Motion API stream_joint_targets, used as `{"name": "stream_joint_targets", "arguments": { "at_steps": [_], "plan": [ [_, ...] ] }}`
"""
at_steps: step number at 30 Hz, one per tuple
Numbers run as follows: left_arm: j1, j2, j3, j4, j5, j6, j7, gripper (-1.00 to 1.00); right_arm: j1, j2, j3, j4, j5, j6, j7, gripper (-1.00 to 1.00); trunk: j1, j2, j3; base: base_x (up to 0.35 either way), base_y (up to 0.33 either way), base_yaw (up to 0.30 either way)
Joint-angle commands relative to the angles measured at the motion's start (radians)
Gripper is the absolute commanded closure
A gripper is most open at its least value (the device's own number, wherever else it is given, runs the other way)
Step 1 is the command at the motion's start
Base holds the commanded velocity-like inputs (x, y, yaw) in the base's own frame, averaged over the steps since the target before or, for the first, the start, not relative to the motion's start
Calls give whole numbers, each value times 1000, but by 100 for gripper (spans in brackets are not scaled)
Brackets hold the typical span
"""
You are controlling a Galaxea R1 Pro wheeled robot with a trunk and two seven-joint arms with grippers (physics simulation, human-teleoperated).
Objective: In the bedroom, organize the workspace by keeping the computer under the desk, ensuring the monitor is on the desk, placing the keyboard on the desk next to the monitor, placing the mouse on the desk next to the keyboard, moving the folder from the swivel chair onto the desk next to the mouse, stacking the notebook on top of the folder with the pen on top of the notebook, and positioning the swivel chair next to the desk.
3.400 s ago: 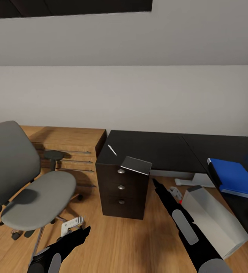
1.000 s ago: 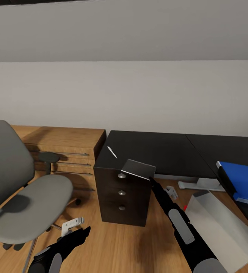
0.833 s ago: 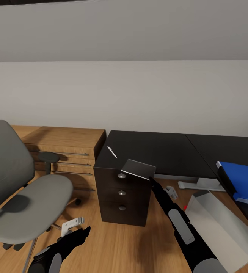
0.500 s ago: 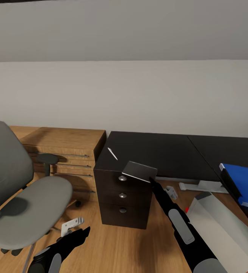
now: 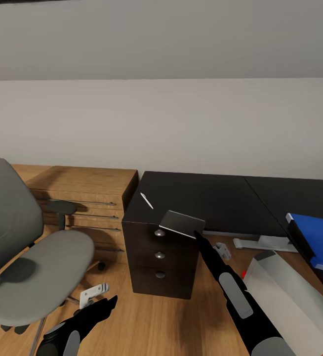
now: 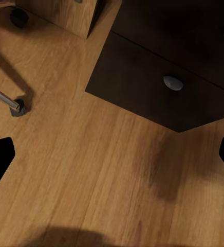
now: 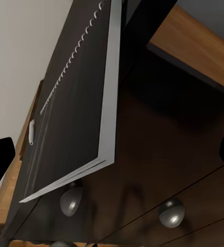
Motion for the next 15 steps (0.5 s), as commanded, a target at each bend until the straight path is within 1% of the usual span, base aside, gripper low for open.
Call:
{"name": "stream_joint_targets", "arguments": {
  "at_steps": [1, 5, 11, 15],
  "plan": [
    [-1, -1, 1, -1, 11, 5, 8, -100, 0, 0, -1, 0, -9, 3, 2, -100, 0, 0, -1, 0, 0, 0],
    [-1, -1, 2, -1, 12, 5, 9, -100, -1, 0, -1, 0, -9, 3, 2, -100, 0, 0, -1, 0, 0, 0],
    [-1, -1, 1, -1, 12, 4, 9, -100, 0, 0, -1, 1, -9, 3, 2, -100, 23, -42, -20, 0, 0, 0],
    [-1, -1, 2, -1, 12, 6, 9, -100, 0, 0, -1, 1, -9, 3, 2, -100, 23, -42, -20, 0, 0, 0]
  ]
}}
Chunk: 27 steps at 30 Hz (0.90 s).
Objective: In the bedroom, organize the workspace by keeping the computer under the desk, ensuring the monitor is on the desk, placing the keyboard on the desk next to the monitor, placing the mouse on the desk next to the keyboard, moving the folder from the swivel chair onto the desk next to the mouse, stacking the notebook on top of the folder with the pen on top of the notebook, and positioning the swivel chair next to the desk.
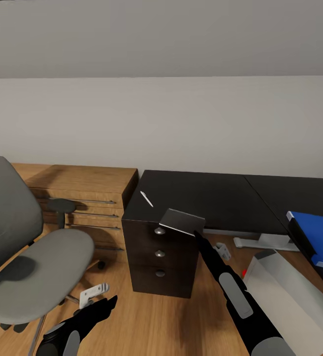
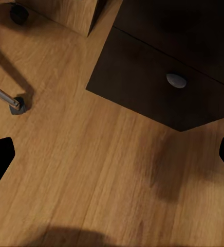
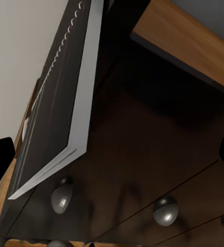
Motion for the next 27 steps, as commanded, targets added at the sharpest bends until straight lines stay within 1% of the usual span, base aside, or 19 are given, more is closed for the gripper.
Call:
{"name": "stream_joint_targets", "arguments": {
  "at_steps": [1, 13, 19, 27],
  "plan": [
    [-1, 0, 1, -1, 11, 5, 8, -100, 0, 0, -1, -1, -9, 3, 2, -100, 0, 0, -1, 0, 0, 0],
    [-1, 0, 1, 1, 11, 3, 5, -100, 0, 0, -1, -1, -9, 3, 2, -100, 0, 0, -1, 0, 0, 0],
    [-1, 0, 1, 2, 11, 2, 5, -100, 0, 0, 0, -1, -9, 3, 2, -100, 0, 0, -1, 112, 95, 0],
    [-1, 0, 1, 2, 11, 3, 6, -100, 0, 0, 0, -1, -9, 3, 2, -100, 0, 0, -1, 14, 11, 0]
  ]
}}
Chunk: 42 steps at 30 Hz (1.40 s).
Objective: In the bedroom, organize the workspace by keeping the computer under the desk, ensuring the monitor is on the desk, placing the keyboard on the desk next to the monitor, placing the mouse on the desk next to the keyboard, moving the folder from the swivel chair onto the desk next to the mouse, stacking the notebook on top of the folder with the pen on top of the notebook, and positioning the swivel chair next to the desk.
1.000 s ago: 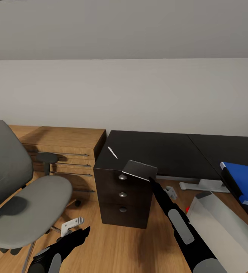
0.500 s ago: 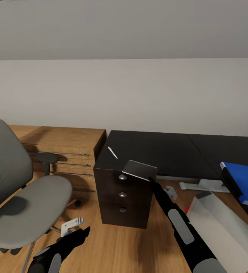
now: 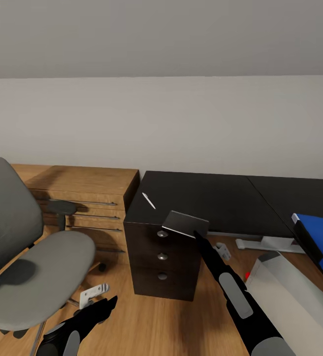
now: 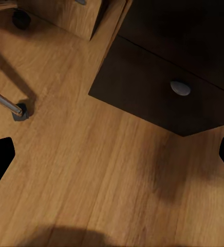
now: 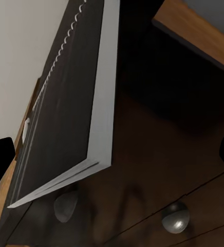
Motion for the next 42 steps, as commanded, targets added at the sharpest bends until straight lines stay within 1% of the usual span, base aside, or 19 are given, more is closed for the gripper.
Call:
{"name": "stream_joint_targets", "arguments": {
  "at_steps": [1, 9, 23, 24, 41, 42],
  "plan": [
    [-1, -1, 1, -1, 11, 5, 8, -100, 0, 0, -1, 0, -9, 3, 2, -100, 0, 0, -1, 1, 1, 0],
    [-1, -1, 1, 1, 11, 5, 8, -100, 0, 0, 0, 0, -9, 3, 2, -100, 0, 0, -1, 83, 87, 0],
    [-1, -1, 1, 13, 9, 4, 8, -100, 0, 0, 0, -1, -9, 2, 2, -100, 0, 0, -1, 5, 5, 0],
    [-1, -1, 1, 14, 9, 5, 8, -100, 0, 0, 1, -1, -9, 2, 2, 100, 0, 0, -1, 0, 0, 0],
    [-1, -1, 0, 26, 9, 4, 10, -100, 0, 0, 1, -3, -7, -1, 5, 100, 0, 0, -1, 0, 0, 0],
    [-1, -1, 0, 26, 9, 4, 10, -100, 0, 0, 1, -3, -7, -1, 5, 100, -4, 7, 2, 0, 0, 0]
  ]
}}
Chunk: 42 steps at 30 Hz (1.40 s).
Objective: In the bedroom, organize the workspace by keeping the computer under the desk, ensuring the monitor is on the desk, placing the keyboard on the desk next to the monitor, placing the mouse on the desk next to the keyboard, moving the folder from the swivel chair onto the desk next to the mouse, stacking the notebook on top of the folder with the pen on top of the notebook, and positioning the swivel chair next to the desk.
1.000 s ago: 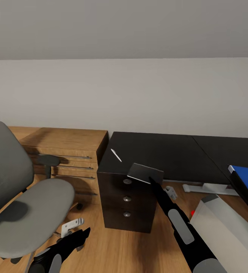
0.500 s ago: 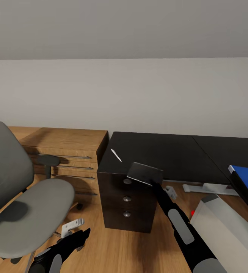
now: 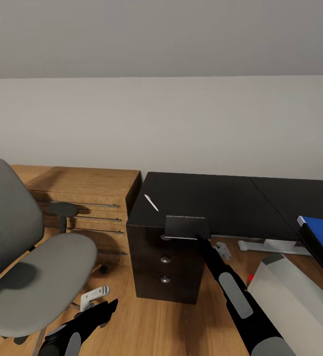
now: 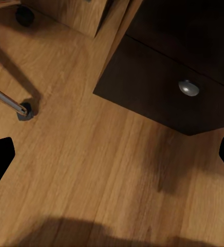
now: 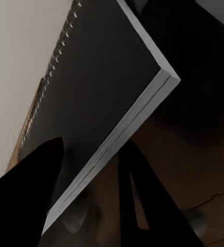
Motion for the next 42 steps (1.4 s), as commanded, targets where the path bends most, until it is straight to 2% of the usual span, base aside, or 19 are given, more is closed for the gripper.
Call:
{"name": "stream_joint_targets", "arguments": {
  "at_steps": [1, 4, 10, 16, 19, 32, 37, 42],
  "plan": [
    [0, -1, 1, -1, 11, 5, 8, -100, 0, 0, 0, 0, -10, 2, 2, 100, -4, 7, 2, 0, 0, 0],
    [0, -1, 0, -1, 11, 5, 9, -100, 0, 0, 0, -6, -9, -1, 3, 100, -16, 28, 12, 0, 0, 0],
    [0, -2, 0, -1, 11, 5, 9, -100, 0, -2, -2, -81, -7, -2, 0, 100, -39, 70, 30, 0, 0, 0],
    [0, -2, 0, -1, 10, 5, 9, -100, 1, -3, -2, -103, -8, -2, 0, 100, -62, 112, 49, 0, 0, 0],
    [-1, -2, 0, -1, 10, 5, 9, -100, 2, -13, -3, -147, -9, 3, 1, 100, -73, 133, 59, 0, 0, 0],
    [0, -2, -3, 10, 8, 4, 10, -100, 3, -16, -4, -158, -8, 1, 0, 100, -123, 224, 99, 0, 0, -2],
    [0, -3, -5, 12, 8, 4, 10, -100, 3, -17, -4, -159, -7, 1, 1, 100, -142, 259, 115, 0, 0, -165],
    [0, -4, -8, 13, 7, 2, 10, -100, 3, -35, -20, -161, -7, 1, 1, 100, -161, 294, 131, 0, 0, -250]
  ]
}}
